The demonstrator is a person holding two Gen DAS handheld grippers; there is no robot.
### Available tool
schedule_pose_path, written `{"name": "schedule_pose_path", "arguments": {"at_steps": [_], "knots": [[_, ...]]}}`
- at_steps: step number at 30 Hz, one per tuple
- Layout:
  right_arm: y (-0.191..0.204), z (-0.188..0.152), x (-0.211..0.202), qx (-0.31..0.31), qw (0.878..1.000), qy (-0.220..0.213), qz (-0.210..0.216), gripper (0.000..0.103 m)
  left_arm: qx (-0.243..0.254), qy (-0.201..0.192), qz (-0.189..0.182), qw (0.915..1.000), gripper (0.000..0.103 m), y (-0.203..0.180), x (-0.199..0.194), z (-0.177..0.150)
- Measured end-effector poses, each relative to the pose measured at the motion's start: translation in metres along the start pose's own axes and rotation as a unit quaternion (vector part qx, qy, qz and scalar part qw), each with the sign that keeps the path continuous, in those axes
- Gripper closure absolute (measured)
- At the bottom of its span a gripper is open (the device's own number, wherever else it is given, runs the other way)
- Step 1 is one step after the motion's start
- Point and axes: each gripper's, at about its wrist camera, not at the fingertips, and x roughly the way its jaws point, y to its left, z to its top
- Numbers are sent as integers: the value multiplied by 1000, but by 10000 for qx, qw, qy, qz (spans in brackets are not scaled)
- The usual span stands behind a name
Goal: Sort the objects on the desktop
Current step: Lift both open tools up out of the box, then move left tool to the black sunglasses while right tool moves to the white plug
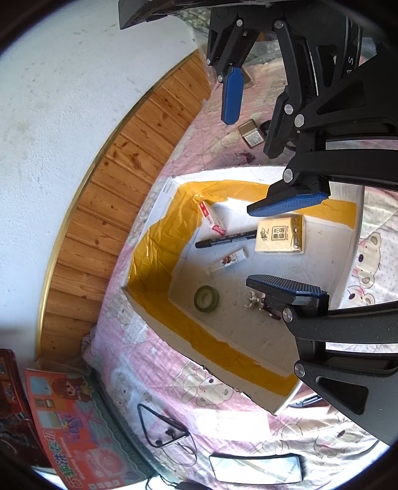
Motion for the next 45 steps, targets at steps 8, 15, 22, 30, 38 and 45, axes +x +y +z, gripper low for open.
{"name": "schedule_pose_path", "arguments": {"at_steps": [8, 15, 22, 30, 38, 45], "knots": [[8, -21, -15, 65, 9995, -248, 193, 45, 172, -262, -20, 9995, 61, -9, -16, -6], [8, -39, -32, 160, 9978, -584, 253, 45, 288, -410, -129, 9987, 61, -17, -23, -9], [-7, -62, -40, 568, 9938, -847, 433, 45, 408, -468, -308, 9976, 59, -29, -28, -16], [-40, -100, -38, 1328, 9832, -1113, 581, 45, 776, -209, -798, 9936, 58, -60, -20, -31], [-98, -164, -32, 2494, 9567, -1379, 601, 45, 1290, 341, -1158, 9843, 58, -112, 4, -54], [-152, -223, 5, 3432, 9318, -1098, 433, 45, 1404, 910, -1398, 9760, 57, -151, 42, -64]]}}
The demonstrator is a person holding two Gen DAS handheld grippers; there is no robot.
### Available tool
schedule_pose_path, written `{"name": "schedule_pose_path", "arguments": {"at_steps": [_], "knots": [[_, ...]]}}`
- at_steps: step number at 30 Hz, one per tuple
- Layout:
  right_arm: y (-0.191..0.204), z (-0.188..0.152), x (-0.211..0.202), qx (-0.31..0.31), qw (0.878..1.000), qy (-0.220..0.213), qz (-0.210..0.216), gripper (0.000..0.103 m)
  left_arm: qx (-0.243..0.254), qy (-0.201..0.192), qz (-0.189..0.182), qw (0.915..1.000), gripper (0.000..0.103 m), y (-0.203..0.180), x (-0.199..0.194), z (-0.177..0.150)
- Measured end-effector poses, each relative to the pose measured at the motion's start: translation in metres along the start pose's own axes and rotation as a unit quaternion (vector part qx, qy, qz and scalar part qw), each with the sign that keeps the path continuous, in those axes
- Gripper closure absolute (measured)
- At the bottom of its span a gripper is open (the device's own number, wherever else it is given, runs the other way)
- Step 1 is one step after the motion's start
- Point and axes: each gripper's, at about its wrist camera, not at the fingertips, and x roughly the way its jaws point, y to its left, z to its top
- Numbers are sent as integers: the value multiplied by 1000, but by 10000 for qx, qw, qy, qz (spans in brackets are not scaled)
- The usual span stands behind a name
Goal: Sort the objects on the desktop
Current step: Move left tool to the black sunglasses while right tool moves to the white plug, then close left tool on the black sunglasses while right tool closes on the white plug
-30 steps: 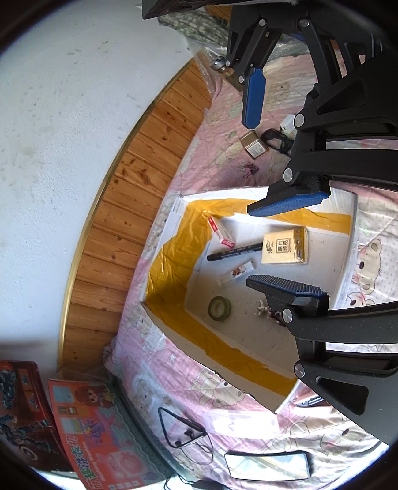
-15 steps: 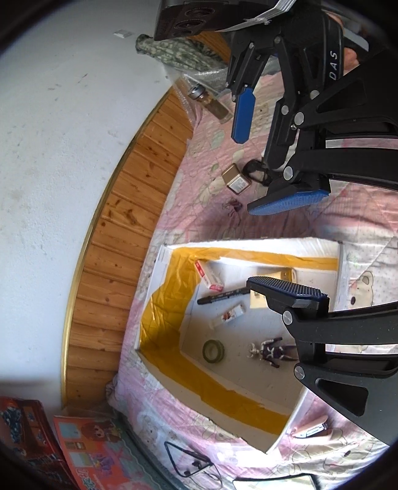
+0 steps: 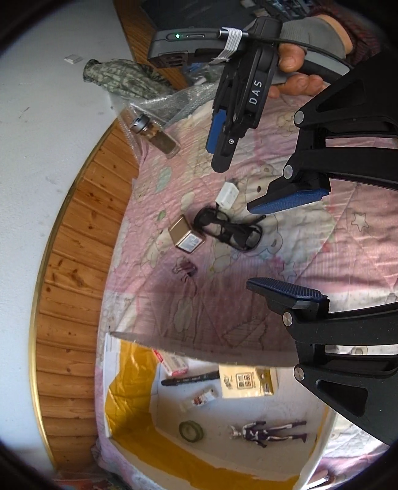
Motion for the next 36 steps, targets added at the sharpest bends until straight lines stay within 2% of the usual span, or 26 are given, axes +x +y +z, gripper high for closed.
{"name": "schedule_pose_path", "arguments": {"at_steps": [3, 7, 10, 13, 17, 19, 20, 21, 22, 24, 26, 28, 29, 36], "knots": [[-28, -11, 16, 328, 9993, 161, -113, 45, 73, 174, -19, 9998, 57, -14, 25, 4], [-57, -22, 40, 711, 9968, 355, -63, 45, 246, 430, 4, 9988, 56, -30, 66, 10], [-72, -23, 56, 828, 9956, 428, -87, 45, 390, 588, 100, 9975, 56, -40, 97, 17], [-82, -21, 77, 651, 9960, 585, -164, 45, 488, 809, 159, 9954, 56, -47, 129, 25], [-83, -20, 102, 65, 9969, 740, -262, 45, 596, 1054, 192, 9925, 56, -53, 162, 31], [-82, -21, 110, -195, 9967, 727, -316, 45, 646, 1178, 340, 9904, 56, -54, 179, 31], [-83, -21, 114, -297, 9964, 722, -344, 46, 606, 1251, 370, 9896, 56, -52, 187, 30], [-85, -22, 118, -353, 9962, 715, -362, 53, 541, 1344, 366, 9888, 56, -49, 194, 28], [-87, -23, 121, -367, 9962, 727, -317, 57, 473, 1357, 353, 9890, 56, -46, 199, 27], [-90, -26, 125, -405, 9966, 679, -247, 72, 528, 1226, 491, 9898, 53, -46, 202, 27], [-92, -28, 124, -415, 9971, 563, -284, 80, 516, 1254, 497, 9895, 54, -44, 207, 27], [-97, -29, 122, -222, 9984, 487, -166, 80, 711, 1242, 565, 9881, 57, -48, 209, 28], [-100, -29, 121, -135, 9988, 459, -131, 80, 800, 1215, 604, 9875, 62, -50, 208, 28], [-106, -32, 105, 330, 9988, 352, -28, 80, 458, 1225, 568, 9898, 65, -45, 199, 28]]}}
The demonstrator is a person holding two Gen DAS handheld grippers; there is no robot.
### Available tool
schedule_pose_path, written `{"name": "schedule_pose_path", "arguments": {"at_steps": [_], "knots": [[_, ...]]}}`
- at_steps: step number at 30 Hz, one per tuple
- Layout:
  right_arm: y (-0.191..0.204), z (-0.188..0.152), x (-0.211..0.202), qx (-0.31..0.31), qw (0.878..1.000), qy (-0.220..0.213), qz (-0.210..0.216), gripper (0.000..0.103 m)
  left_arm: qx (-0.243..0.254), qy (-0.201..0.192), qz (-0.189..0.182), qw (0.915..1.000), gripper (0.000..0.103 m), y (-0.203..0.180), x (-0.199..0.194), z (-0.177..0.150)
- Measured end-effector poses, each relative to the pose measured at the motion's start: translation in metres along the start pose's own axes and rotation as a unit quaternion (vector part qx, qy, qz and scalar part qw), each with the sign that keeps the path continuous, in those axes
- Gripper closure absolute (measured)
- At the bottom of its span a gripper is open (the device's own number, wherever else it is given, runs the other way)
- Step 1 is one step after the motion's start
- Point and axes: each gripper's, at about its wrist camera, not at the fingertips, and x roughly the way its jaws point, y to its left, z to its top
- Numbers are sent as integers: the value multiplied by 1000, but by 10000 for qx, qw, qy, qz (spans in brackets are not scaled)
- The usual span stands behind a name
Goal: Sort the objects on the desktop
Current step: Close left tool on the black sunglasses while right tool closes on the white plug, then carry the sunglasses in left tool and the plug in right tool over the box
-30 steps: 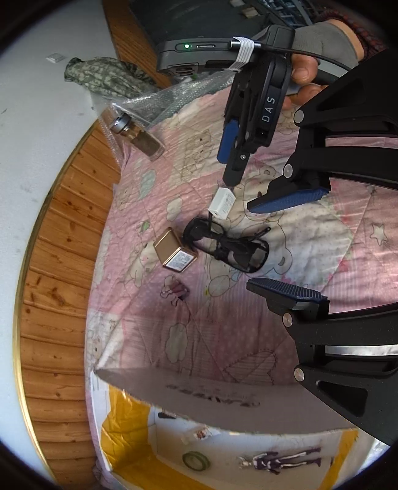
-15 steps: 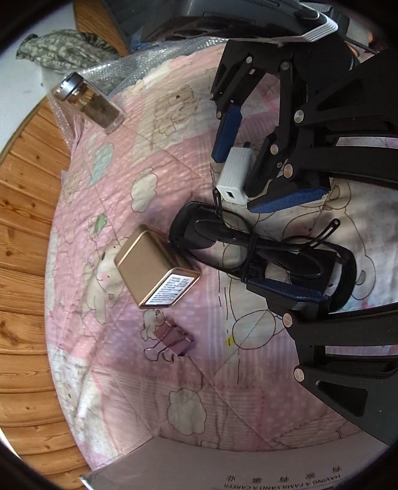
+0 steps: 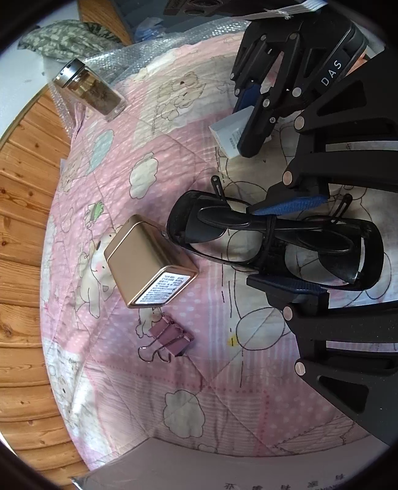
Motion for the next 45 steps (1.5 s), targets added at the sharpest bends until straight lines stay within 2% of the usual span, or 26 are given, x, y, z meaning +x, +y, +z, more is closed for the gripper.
{"name": "schedule_pose_path", "arguments": {"at_steps": [9, 19, 25, 34, 45], "knots": [[11, -12, -20, 210, 9997, -106, 37, 80, -264, -162, -35, 9995, 65, 4, -37, -22], [56, -45, -44, 175, 9997, -119, 108, 80, -552, -275, -9, 9981, 65, 23, -79, -54], [81, -53, -57, 129, 9997, -150, 149, 80, -657, -478, -56, 9967, 65, 36, -107, -67], [122, -55, -71, -136, 9996, -184, 171, 80, -789, -788, -170, 9936, 65, 50, -146, -81], [163, -51, -88, -468, 9982, -276, 235, 80, -873, -1133, -117, 9897, 65, 65, -185, -93]]}}
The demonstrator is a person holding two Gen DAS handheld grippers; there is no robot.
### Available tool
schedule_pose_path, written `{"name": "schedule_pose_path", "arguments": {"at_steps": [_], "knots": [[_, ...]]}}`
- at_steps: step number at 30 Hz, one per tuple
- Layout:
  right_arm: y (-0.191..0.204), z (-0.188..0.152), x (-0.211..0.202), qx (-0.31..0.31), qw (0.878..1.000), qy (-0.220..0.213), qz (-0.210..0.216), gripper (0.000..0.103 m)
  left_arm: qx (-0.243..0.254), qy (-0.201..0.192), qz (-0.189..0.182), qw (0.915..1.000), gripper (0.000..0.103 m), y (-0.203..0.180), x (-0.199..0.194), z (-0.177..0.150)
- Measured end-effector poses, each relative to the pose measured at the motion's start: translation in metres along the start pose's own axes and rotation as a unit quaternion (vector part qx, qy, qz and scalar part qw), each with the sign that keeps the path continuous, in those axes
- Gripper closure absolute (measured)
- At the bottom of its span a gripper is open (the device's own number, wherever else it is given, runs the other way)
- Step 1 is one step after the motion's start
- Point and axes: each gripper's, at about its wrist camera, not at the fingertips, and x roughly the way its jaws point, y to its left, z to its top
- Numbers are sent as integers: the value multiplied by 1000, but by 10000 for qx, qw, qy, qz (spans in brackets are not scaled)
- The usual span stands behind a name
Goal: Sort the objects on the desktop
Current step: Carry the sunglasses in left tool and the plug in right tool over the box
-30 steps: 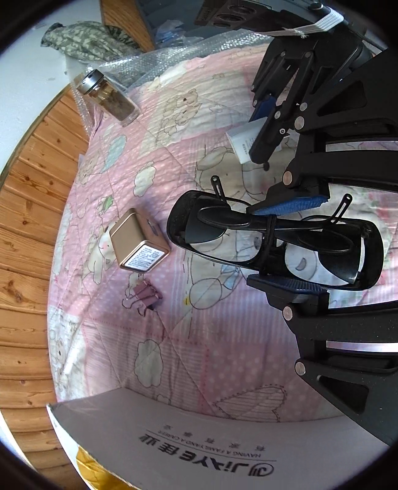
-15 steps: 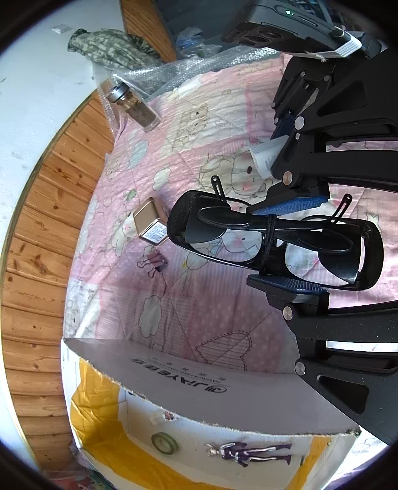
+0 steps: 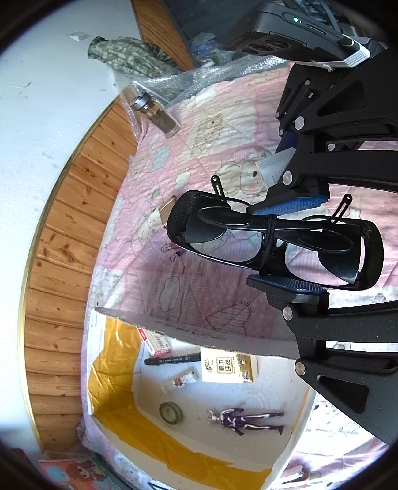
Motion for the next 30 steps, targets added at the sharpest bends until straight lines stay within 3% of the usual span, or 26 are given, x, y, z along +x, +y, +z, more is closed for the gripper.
{"name": "schedule_pose_path", "arguments": {"at_steps": [30], "knots": [[86, 24, -17, -812, 9963, -165, 212, 80, -389, -612, 6, 9974, 65, 52, -68, 3]]}}
